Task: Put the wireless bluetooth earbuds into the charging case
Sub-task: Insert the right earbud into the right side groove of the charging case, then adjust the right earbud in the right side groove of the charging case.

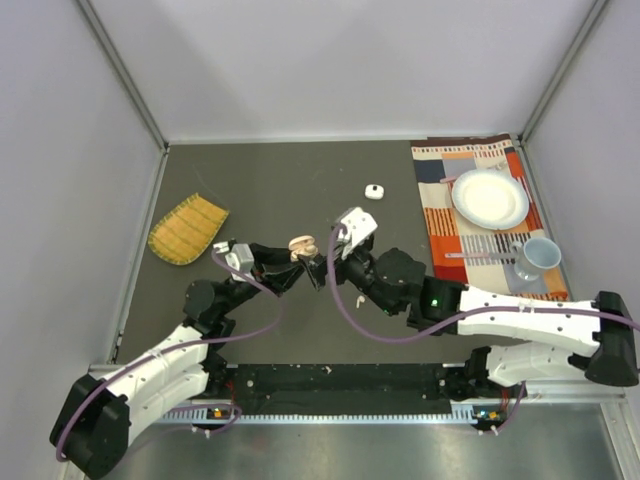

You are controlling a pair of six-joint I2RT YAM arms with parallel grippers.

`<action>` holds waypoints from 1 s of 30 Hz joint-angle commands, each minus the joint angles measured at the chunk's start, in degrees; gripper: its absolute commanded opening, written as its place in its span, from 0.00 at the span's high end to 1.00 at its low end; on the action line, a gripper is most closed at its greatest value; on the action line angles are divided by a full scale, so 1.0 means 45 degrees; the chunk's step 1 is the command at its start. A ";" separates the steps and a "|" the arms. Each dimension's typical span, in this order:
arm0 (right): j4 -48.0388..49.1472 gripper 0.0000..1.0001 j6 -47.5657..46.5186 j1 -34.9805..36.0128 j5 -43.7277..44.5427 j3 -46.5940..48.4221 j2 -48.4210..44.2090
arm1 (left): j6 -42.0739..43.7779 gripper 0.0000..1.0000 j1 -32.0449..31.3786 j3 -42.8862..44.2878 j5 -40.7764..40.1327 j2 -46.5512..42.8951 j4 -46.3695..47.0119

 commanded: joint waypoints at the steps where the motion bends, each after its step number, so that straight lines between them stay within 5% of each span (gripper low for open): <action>1: 0.1757 0.07 0.0696 0.0167 0.0802 -0.0360 -0.1967 | 0.0178 1.00 0.0029 -0.0038 -0.0201 -0.0290 0.0936; 6: 0.2055 0.01 0.1201 -0.0202 0.2675 -0.0657 -0.3026 | 0.0276 1.00 0.0029 -0.0018 -0.0221 -0.0330 0.0858; 10: -0.1492 0.02 0.4205 -0.1432 0.3226 0.0181 -0.3262 | 0.0452 1.00 0.0029 0.0001 -0.0105 -0.0388 0.0819; 19: -0.3592 0.18 0.3820 -0.1688 -0.2335 0.1355 -0.2169 | 0.0589 1.00 0.0029 0.0138 -0.0065 -0.0427 0.0487; 25: -0.4020 0.32 0.4017 -0.1708 -0.3472 0.1862 -0.1253 | 0.0589 1.00 0.0029 0.0177 -0.0065 -0.0408 0.0487; 30: -0.4178 0.34 0.4173 -0.1688 -0.3533 0.2078 -0.0821 | 0.0589 1.00 0.0029 0.0294 0.0032 -0.0369 0.0487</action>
